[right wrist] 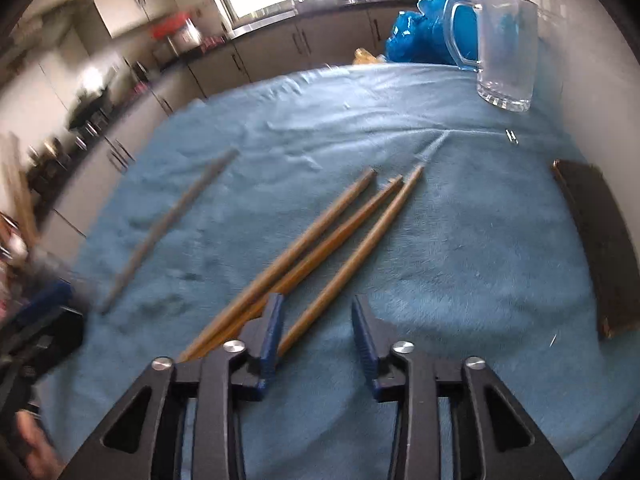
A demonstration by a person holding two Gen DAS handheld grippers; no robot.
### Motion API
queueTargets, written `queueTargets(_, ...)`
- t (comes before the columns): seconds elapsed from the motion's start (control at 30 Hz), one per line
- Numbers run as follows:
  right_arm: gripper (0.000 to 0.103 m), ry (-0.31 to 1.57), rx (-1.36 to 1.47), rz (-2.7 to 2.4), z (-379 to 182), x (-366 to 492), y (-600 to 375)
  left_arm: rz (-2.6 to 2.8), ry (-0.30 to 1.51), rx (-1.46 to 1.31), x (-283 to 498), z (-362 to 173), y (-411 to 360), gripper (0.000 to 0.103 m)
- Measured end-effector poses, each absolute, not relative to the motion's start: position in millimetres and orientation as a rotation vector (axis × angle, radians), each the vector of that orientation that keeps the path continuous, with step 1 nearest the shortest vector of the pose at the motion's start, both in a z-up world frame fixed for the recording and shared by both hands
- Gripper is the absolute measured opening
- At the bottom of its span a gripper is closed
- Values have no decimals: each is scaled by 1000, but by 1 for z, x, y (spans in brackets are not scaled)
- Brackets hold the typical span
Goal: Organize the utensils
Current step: 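Lower both tools to the towel and close each on a chopstick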
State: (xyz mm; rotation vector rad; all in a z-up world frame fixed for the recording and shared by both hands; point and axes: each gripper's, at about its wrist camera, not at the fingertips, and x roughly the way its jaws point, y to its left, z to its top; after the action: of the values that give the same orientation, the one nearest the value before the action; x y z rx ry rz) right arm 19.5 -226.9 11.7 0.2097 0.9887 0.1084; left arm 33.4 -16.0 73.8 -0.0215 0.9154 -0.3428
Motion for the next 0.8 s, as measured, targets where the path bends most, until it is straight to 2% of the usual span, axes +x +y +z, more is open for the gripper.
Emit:
queueTargets(0.13, 19, 986, 122, 70, 14, 22, -227, -372, 939, -10, 47, 66, -29, 79)
queueTargets(0.27, 19, 1004, 68, 19, 16, 15, -245, -410, 968, 20, 61, 54, -52, 72)
queueTargets(0.37, 19, 997, 112, 14, 12, 4, -266, -455, 999, 1, 74, 45, -66, 62)
queueTargets(0.63, 20, 954, 161, 32, 12, -11, -275, -507, 1010, 26, 99, 30, -96, 59)
queueTargets(0.67, 20, 951, 161, 32, 11, -11, -275, -502, 1017, 36, 102, 27, -99, 56)
queueTargets(0.73, 20, 945, 167, 35, 11, -10, -275, -498, 1047, 48, 108, 20, -103, 35)
queueTargets(0.8, 20, 941, 176, 41, 10, -12, -277, -480, 1026, 78, 110, 20, -108, 32)
